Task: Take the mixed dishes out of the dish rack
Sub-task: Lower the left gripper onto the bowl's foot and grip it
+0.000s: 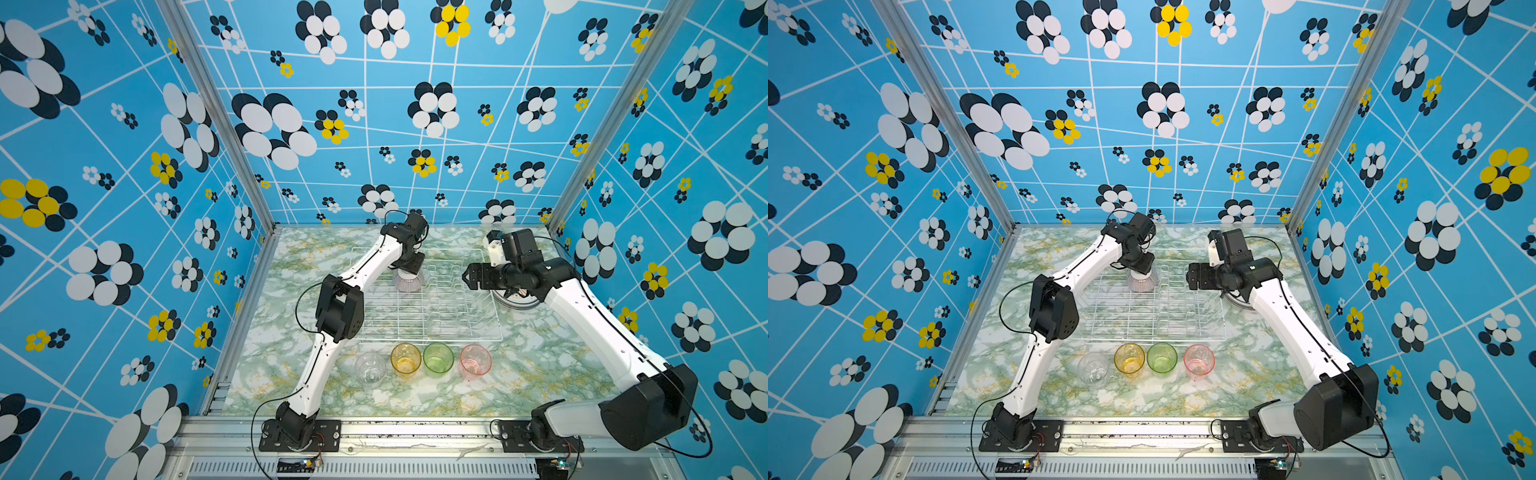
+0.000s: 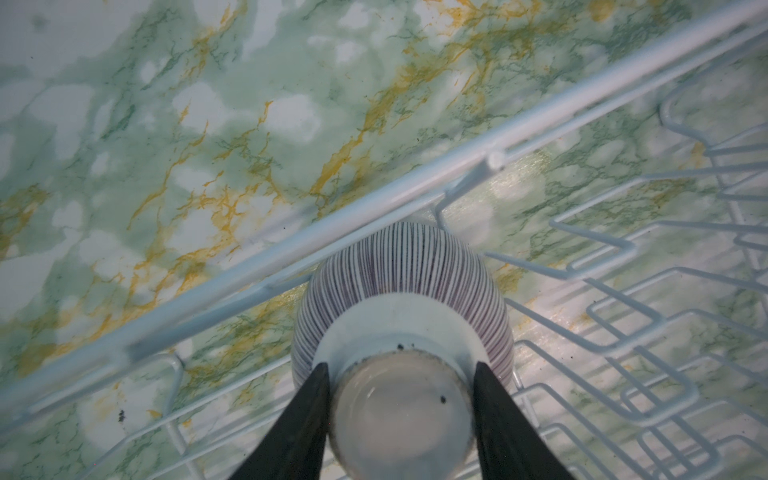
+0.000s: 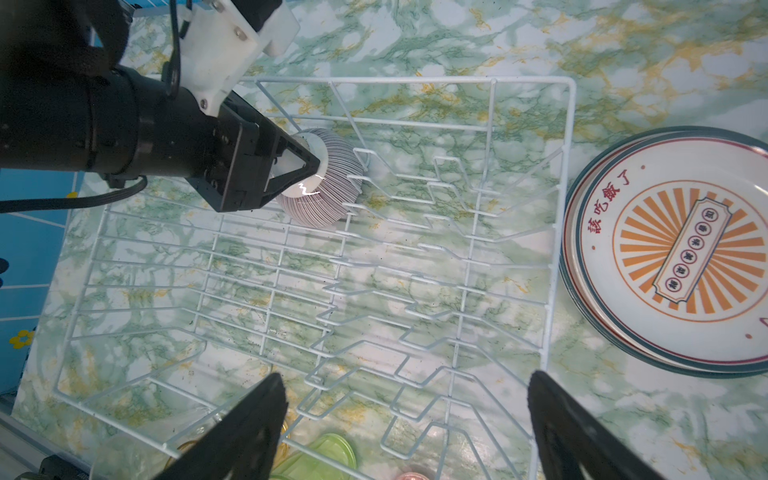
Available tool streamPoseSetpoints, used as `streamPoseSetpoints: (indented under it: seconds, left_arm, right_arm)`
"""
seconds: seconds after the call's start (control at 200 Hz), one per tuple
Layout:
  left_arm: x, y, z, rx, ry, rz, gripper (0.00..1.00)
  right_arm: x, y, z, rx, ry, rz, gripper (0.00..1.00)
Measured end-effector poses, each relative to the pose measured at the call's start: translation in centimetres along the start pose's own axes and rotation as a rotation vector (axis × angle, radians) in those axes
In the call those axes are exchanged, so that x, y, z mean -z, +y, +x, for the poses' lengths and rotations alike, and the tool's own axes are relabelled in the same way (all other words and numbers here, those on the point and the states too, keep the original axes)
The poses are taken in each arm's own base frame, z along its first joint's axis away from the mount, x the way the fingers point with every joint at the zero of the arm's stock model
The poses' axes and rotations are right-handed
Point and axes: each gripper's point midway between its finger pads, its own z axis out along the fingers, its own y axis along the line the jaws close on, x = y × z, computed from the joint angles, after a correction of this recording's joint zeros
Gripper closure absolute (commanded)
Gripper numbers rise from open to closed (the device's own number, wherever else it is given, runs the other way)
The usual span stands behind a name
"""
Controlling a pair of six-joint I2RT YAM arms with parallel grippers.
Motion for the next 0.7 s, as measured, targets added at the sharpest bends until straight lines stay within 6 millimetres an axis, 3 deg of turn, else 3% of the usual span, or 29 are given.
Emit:
streamPoseSetpoints:
  seconds: [0.16,0.19,0.345,0.7]
  left_arm:
    - [0.0,0.0,0.2,-0.01,0.01,0.0,0.56]
    - [0.0,0.0,0.2,-0.012,0.01,0.0,0.61]
    - [0.3,0.1,0.7,-0.02,0.012,0.003,0.61]
    - [2.6,1.6,6.2,0.0,0.114,0.002,0.62]
  right_arm:
    - [0.0,0.1,-0.2,-0.001,-0.006,-0.005,0.08]
    - [0.0,0.1,-0.2,-0.001,-0.005,-0.008,0.08]
    - [-0.4,0.3,0.2,-0.006,0.003,-0.026,0.1]
    - [-1.4,1.5,1.5,-0.06,0.036,-0.112,0.13]
